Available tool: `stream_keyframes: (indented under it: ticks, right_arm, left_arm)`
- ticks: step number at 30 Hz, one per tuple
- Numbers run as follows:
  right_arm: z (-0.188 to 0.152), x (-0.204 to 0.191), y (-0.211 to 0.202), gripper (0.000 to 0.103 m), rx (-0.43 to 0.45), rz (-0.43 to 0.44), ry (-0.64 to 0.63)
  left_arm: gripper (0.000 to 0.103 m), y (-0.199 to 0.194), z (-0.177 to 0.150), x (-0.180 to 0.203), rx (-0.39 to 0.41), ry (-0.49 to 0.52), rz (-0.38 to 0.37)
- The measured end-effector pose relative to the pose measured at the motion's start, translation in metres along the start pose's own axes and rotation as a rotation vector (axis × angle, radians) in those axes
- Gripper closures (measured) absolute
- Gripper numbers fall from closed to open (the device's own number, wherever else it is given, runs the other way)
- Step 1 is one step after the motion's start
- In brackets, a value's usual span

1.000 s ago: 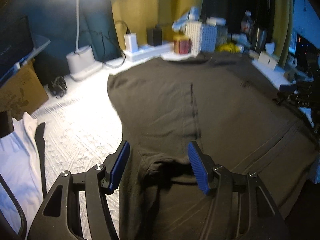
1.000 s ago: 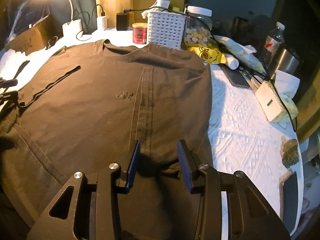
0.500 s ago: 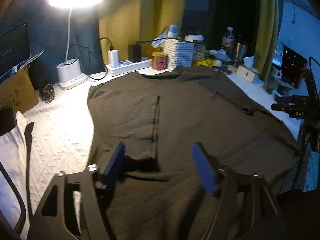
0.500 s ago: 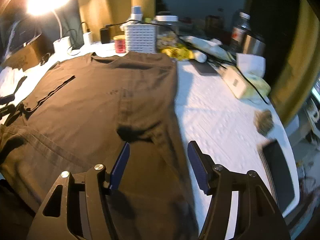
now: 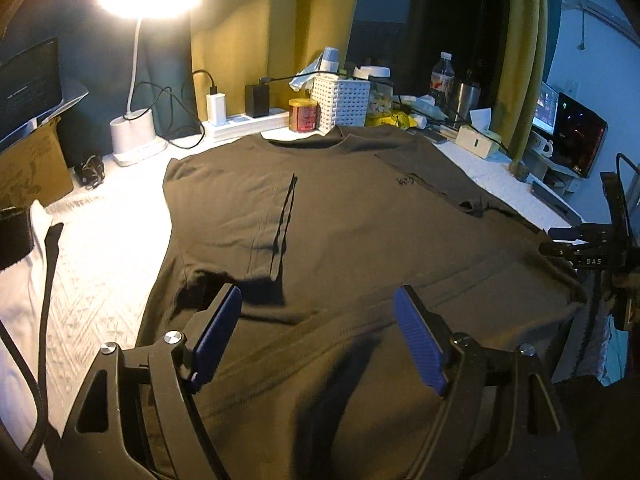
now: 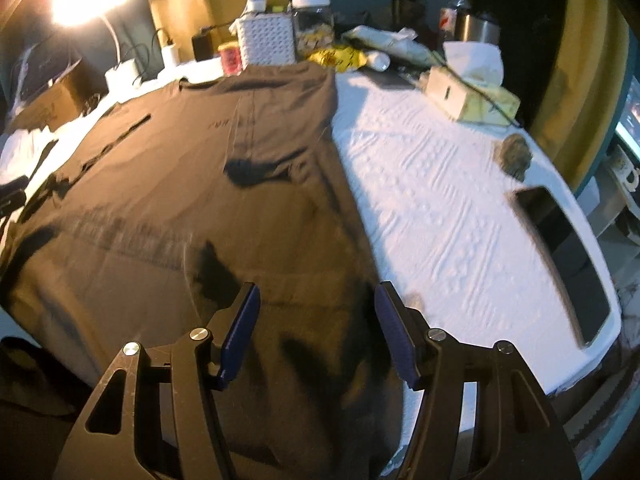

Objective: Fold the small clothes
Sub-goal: 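Close the right gripper on the hem while the left gripper grasps it too, then lift the held hem up off the table with both grippers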

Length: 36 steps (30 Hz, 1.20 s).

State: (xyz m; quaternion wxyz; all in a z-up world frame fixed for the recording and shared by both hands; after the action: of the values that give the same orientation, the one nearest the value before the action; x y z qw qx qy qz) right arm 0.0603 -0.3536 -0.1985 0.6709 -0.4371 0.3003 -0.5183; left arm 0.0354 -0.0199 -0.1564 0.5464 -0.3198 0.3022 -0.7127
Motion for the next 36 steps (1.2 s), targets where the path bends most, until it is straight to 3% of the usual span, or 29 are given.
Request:
stream_keyframes:
  ticks: [5, 10, 16, 18, 23, 29, 31, 33, 36]
  right_arm:
    - [-0.003, 0.000, 0.007, 0.040, 0.005, 0.001, 0.010]
    - [-0.003, -0.005, 0.008, 0.042, 0.041, -0.007, 0.006]
    - [-0.001, -0.020, 0.005, 0.083, 0.069, 0.023, -0.027]
    - [0.001, -0.021, 0.005, 0.093, 0.079, 0.019, -0.023]
    - [0.004, -0.019, 0.000, 0.095, 0.099, 0.025, -0.016]
    - [0.010, -0.012, -0.017, 0.095, 0.145, 0.022, 0.006]
    - [0.011, -0.013, -0.017, 0.095, 0.149, 0.027, 0.014]
    - [0.012, -0.016, -0.017, 0.095, 0.152, 0.030, 0.011]
    - [0.015, -0.017, -0.019, 0.095, 0.165, 0.033, 0.011]
  left_arm:
    - [0.025, -0.016, -0.018, -0.011, -0.020, -0.013, 0.054]
    - [0.025, -0.040, -0.047, -0.048, -0.028, -0.083, 0.172]
    - [0.026, -0.052, -0.084, -0.090, -0.048, -0.245, 0.221]
    - [0.043, -0.050, -0.089, -0.089, -0.058, -0.244, 0.205]
    - [0.060, -0.038, -0.089, -0.076, -0.104, -0.202, 0.173]
    - [0.061, -0.022, -0.093, -0.068, -0.152, -0.166, 0.162]
    - [0.072, -0.020, -0.092, -0.067, -0.150, -0.144, 0.191]
    - [0.094, -0.020, -0.092, -0.069, -0.153, -0.132, 0.205]
    - [0.100, -0.024, -0.093, -0.073, -0.152, -0.143, 0.193]
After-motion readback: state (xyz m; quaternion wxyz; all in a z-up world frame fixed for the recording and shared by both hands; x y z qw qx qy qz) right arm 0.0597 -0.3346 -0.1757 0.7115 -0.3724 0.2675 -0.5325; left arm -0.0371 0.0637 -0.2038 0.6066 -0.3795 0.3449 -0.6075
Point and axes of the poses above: each gripper's, at about its wrist camera, not at the fingertips, and y roughly the way its jaws point, x to its right, z to its top, the point moved 8 cm from there along y, roughly the way its jaws point, and after that the axes turned 10 degrees about -x, right-handed, at the moved point
